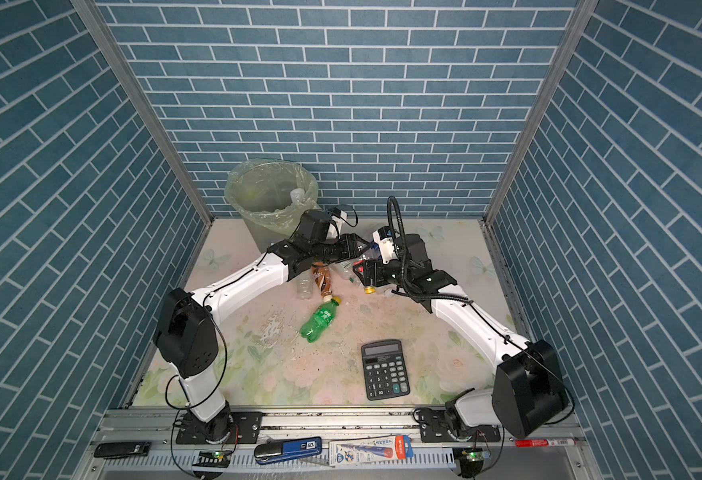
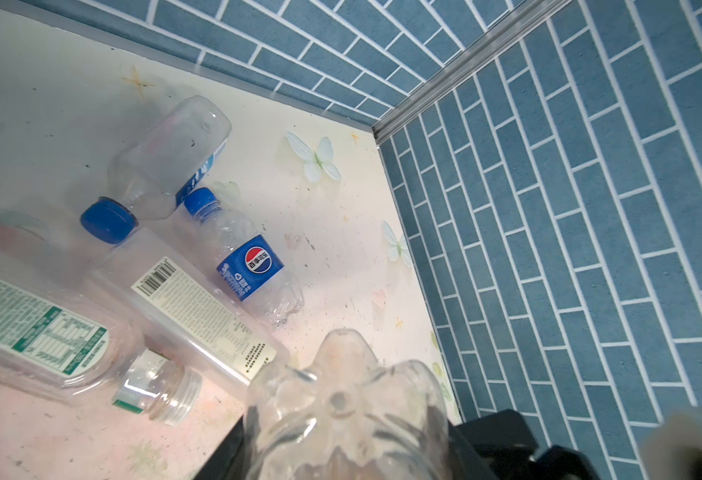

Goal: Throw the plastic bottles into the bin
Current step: 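Raise the clear bottle over the bin with the left gripper while the right withdraws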

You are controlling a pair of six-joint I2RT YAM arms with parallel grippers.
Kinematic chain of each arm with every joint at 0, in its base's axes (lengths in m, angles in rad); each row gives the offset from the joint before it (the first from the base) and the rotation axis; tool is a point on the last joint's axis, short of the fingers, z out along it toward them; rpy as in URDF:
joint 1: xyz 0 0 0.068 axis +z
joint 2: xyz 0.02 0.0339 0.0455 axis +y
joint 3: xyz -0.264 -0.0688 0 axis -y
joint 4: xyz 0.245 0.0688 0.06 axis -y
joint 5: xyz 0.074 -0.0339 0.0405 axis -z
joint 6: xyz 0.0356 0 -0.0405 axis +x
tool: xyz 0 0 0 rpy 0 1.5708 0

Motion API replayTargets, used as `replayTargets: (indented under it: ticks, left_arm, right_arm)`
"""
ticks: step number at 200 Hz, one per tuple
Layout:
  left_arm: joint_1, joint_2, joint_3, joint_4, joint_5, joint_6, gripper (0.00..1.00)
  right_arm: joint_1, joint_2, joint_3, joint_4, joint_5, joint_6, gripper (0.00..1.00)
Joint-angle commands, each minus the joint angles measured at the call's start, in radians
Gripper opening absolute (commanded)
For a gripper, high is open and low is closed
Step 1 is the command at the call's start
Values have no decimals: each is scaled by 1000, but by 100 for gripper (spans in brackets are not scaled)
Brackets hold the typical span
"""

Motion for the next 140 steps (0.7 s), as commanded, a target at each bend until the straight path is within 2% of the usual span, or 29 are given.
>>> replayTargets:
  ticks: [1,33,70,140]
  left_arm:
    - [4,-12,17,-53,-47,57,48]
    - [12,-42,58,-143,-117,145,48]
    - [44,-88,102,-207,-157,205,47]
    - [76,-200,161,-272,-295,317,47]
  right_arm:
    - [7,-54,25,-14,8,-35,87]
    - [6,-78,32,-43,14,-43,90]
    - [8,-100,46,-44,14,-34,99]
    - [35,-106,103,-55,45,-53,99]
